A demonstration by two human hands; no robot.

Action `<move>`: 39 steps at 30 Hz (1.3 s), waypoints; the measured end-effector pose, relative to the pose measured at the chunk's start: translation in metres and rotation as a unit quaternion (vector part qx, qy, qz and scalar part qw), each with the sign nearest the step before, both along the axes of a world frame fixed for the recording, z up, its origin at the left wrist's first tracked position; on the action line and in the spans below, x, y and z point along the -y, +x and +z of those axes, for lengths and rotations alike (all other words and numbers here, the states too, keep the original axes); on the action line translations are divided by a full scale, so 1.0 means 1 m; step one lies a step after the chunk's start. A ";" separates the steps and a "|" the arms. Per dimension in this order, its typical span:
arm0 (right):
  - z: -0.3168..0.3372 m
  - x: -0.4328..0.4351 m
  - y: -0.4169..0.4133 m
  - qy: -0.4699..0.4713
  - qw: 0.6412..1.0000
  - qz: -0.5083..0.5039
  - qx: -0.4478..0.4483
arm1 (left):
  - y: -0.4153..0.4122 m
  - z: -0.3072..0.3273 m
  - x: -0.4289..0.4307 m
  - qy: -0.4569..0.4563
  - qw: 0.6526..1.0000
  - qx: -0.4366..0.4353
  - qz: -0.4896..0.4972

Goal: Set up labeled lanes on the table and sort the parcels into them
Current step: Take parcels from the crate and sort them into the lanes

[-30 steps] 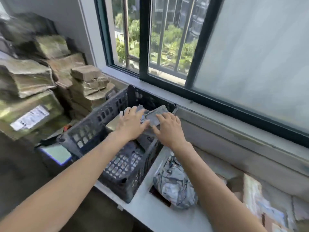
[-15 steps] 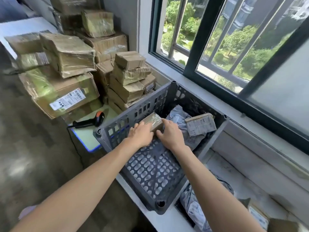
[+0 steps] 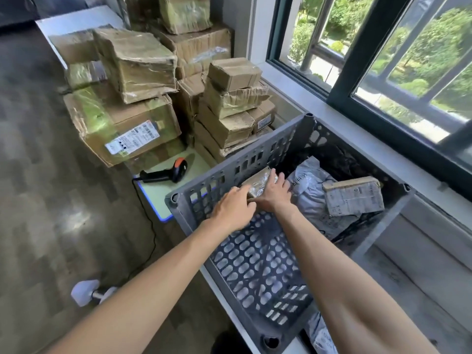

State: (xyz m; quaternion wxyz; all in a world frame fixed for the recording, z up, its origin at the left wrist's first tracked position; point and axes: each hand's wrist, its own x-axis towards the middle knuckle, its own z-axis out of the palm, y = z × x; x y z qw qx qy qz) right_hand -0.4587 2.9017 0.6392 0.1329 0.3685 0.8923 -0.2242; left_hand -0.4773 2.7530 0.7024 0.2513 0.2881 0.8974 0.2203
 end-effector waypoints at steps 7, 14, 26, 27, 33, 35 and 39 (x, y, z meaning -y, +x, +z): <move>0.015 -0.009 0.031 -0.068 0.995 -0.072 -0.031 | -0.004 -0.003 -0.007 0.007 0.992 0.088 0.087; 0.092 -0.033 0.101 -0.191 0.968 -0.079 -0.146 | -0.003 0.003 -0.018 0.192 0.873 0.268 0.359; 0.124 -0.032 0.162 -0.379 0.867 -0.121 -0.301 | 0.003 0.021 -0.018 0.305 0.705 0.580 0.272; 0.124 -0.032 0.160 -0.420 0.841 -0.154 -0.304 | 0.006 0.022 -0.018 0.317 0.704 0.579 0.262; 0.125 -0.035 0.155 -0.460 0.786 -0.195 -0.364 | 0.013 0.035 -0.006 0.308 0.775 0.532 0.145; 0.129 -0.041 0.157 -0.446 0.799 -0.172 -0.365 | 0.013 0.033 0.000 0.297 0.794 0.518 0.112; 0.143 -0.053 0.157 -0.398 0.842 -0.122 -0.343 | 0.018 0.031 0.012 0.237 0.822 0.515 0.055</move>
